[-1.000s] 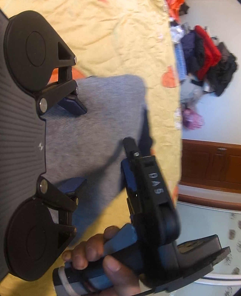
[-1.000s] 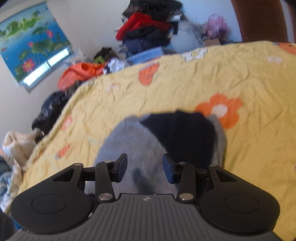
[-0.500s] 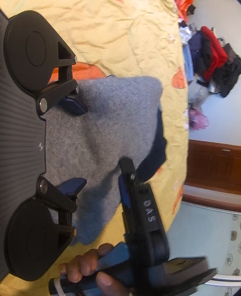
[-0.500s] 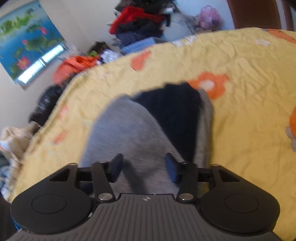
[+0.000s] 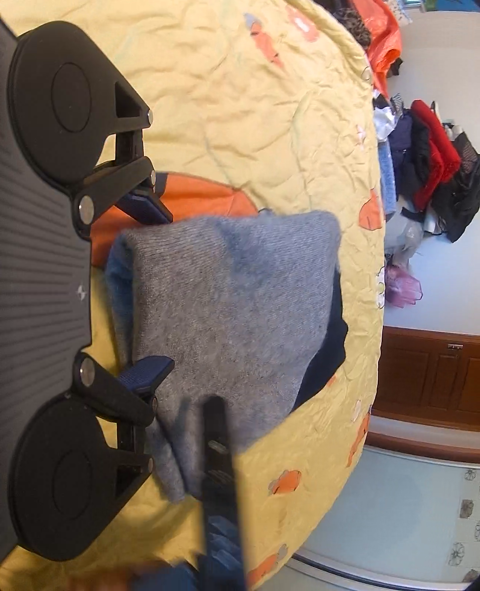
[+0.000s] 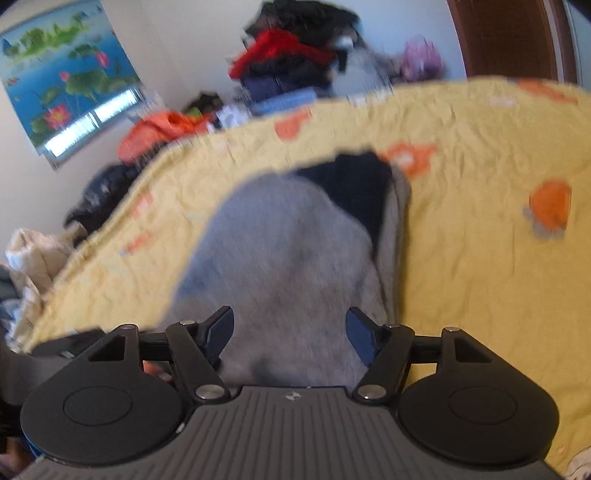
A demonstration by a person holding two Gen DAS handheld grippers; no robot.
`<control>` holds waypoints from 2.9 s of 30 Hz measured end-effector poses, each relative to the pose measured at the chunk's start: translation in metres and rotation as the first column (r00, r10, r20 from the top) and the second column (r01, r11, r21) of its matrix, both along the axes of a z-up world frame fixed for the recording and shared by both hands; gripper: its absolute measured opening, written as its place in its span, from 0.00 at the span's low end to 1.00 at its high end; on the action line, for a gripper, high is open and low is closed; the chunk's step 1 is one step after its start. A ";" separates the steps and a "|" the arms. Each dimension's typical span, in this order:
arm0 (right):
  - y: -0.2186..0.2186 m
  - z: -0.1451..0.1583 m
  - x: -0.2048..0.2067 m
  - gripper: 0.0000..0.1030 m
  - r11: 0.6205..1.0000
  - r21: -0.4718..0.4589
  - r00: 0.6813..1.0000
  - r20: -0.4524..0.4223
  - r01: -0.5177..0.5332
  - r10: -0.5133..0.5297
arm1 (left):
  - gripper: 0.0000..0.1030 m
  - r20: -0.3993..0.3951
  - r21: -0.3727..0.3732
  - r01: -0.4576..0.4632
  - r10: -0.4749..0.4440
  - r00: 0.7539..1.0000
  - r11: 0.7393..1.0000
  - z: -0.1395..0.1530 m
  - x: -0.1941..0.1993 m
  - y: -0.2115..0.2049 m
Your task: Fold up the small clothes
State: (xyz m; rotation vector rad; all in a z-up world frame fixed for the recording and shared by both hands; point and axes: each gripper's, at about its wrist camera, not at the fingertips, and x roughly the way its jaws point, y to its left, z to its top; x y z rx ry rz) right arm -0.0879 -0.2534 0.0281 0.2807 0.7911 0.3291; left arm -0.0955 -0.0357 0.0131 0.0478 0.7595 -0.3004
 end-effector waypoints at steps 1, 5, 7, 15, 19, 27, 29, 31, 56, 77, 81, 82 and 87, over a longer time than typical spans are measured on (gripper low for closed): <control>0.001 -0.005 -0.003 0.63 1.000 -0.021 1.000 0.020 -0.004 0.005 | 0.75 -0.013 -0.001 -0.010 0.010 1.000 1.000 -0.001 0.001 0.001; 0.000 0.013 -0.021 0.68 1.000 -0.024 0.999 0.045 0.008 -0.006 | 0.75 -0.017 -0.005 -0.030 0.030 0.999 1.000 0.004 -0.003 0.006; -0.001 0.022 -0.030 0.70 0.998 -0.053 0.997 0.074 0.018 -0.014 | 0.75 -0.017 0.000 -0.041 0.041 0.999 0.999 0.005 -0.002 0.005; -0.014 0.019 -0.062 0.82 0.988 -0.135 0.993 0.092 0.079 -0.067 | 0.75 -0.037 -0.010 -0.079 0.079 0.996 0.997 0.009 -0.016 0.008; -0.017 0.003 -0.073 0.83 0.980 -0.160 0.993 0.048 0.118 -0.112 | 0.75 -0.037 0.002 -0.087 0.087 0.996 0.996 0.009 -0.025 0.011; -0.003 -0.007 -0.083 0.94 0.963 -0.228 0.990 0.033 0.141 -0.137 | 0.75 -0.047 0.030 -0.124 0.126 0.991 0.992 0.001 -0.037 0.013; 0.004 -0.011 -0.081 0.95 0.959 -0.249 0.991 0.032 0.131 -0.127 | 0.75 -0.036 0.060 -0.127 0.130 0.991 0.990 -0.004 -0.039 0.010; 0.010 -0.015 -0.077 0.96 0.955 -0.270 0.992 0.025 0.124 -0.122 | 0.79 -0.018 0.085 -0.133 0.135 0.991 0.987 -0.006 -0.041 0.008; 0.037 -0.023 -0.066 1.00 0.898 -0.386 0.972 -0.005 0.213 -0.233 | 1.00 -0.104 0.105 -0.215 0.225 0.969 0.971 -0.007 -0.030 0.015; 0.037 -0.022 -0.059 1.00 0.898 -0.393 0.972 -0.043 0.196 -0.231 | 1.00 -0.100 0.110 -0.237 0.248 0.964 0.965 -0.008 -0.030 0.012; 0.037 -0.022 -0.059 1.00 0.898 -0.394 0.971 -0.048 0.196 -0.233 | 1.00 -0.130 0.117 -0.232 0.246 0.960 0.966 -0.006 -0.024 0.012; 0.037 -0.022 -0.058 1.00 0.898 -0.395 0.971 -0.050 0.195 -0.233 | 1.00 -0.138 0.119 -0.230 0.245 0.960 0.966 -0.006 -0.023 0.012; 0.037 -0.022 -0.057 1.00 0.898 -0.395 0.971 -0.056 0.193 -0.233 | 1.00 -0.135 0.118 -0.241 0.256 0.957 0.963 -0.006 -0.024 0.012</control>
